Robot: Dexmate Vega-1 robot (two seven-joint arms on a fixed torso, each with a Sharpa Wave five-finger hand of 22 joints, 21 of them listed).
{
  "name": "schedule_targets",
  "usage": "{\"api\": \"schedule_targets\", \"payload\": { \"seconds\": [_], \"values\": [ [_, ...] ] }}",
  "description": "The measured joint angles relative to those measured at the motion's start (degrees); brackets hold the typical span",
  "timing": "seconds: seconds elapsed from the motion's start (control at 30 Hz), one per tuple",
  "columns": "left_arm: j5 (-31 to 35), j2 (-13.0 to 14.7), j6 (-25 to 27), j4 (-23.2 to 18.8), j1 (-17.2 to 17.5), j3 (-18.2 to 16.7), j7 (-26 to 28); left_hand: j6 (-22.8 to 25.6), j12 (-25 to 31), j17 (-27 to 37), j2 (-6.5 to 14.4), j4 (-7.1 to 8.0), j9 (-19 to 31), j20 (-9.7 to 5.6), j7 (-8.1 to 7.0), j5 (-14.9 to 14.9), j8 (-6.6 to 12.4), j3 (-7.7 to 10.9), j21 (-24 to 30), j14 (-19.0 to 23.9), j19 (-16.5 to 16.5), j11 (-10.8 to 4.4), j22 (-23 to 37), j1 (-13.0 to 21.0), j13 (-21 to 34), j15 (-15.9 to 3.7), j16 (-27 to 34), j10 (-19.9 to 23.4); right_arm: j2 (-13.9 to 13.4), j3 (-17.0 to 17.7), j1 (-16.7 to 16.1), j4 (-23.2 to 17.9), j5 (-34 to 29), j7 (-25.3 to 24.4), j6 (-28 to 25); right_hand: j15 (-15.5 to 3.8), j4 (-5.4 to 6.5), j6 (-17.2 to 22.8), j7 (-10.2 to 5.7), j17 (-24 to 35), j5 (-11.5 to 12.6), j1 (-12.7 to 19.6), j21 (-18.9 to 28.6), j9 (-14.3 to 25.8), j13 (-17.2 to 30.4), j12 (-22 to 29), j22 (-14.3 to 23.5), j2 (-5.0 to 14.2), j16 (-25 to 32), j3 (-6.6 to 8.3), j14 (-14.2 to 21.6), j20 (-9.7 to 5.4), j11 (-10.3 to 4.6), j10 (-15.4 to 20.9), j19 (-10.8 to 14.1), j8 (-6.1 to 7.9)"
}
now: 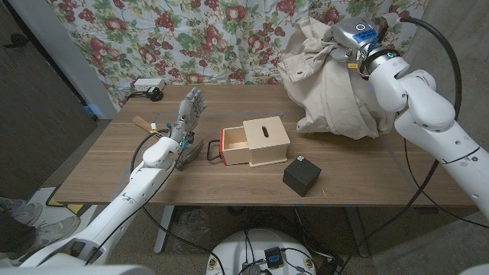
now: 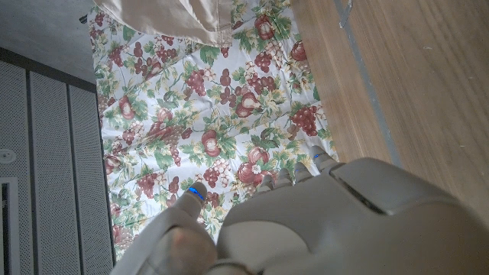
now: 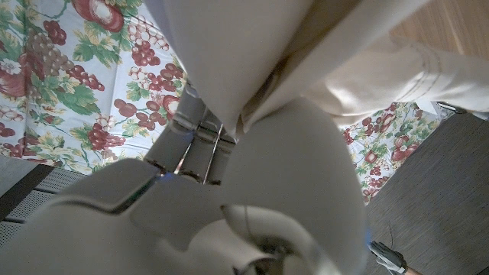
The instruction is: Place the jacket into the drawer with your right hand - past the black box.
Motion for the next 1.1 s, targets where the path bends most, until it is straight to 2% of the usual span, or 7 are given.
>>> {"api": "schedule_targets", "payload": {
  "seconds": [0.7,1.1],
  "values": [
    [-0.47,0.0,-0.39,0.66,-0.04,-0.19,-0.76,0.0,0.0,0.0,0.0,0.0,0.0,0.0,0.0,0.0,0.0,0.0,0.0,0.0,0.0,0.0,0.0,0.0,0.0,0.0,0.0,0.0,1.96,-0.16,1.54,-2.07,1.43,0.25,3.33,-0.31,-0.07,0.07,0.08,0.49,-0.01,0.0,0.43,0.35,0.2,-0.22,-0.68,0.0,-0.39,-0.07,0.73,0.2,-0.17,0.38,-0.21,-0.05],
    [-0.79,-0.24,-0.91,1.47,-0.09,-0.35,-1.14,0.0,0.0,0.0,0.0,0.0,0.0,0.0,0.0,0.0,0.0,0.0,0.01,0.0,0.0,0.0,0.0,0.0,0.0,0.0,0.0,0.0,3.42,-1.12,3.46,-2.83,1.77,1.15,4.99,-0.61,0.15,0.5,-0.1,0.78,-0.01,0.0,1.05,0.43,0.45,-0.38,-0.98,0.0,-0.57,-0.31,1.02,0.22,-0.22,0.44,-0.6,-0.48]
  ]
}}
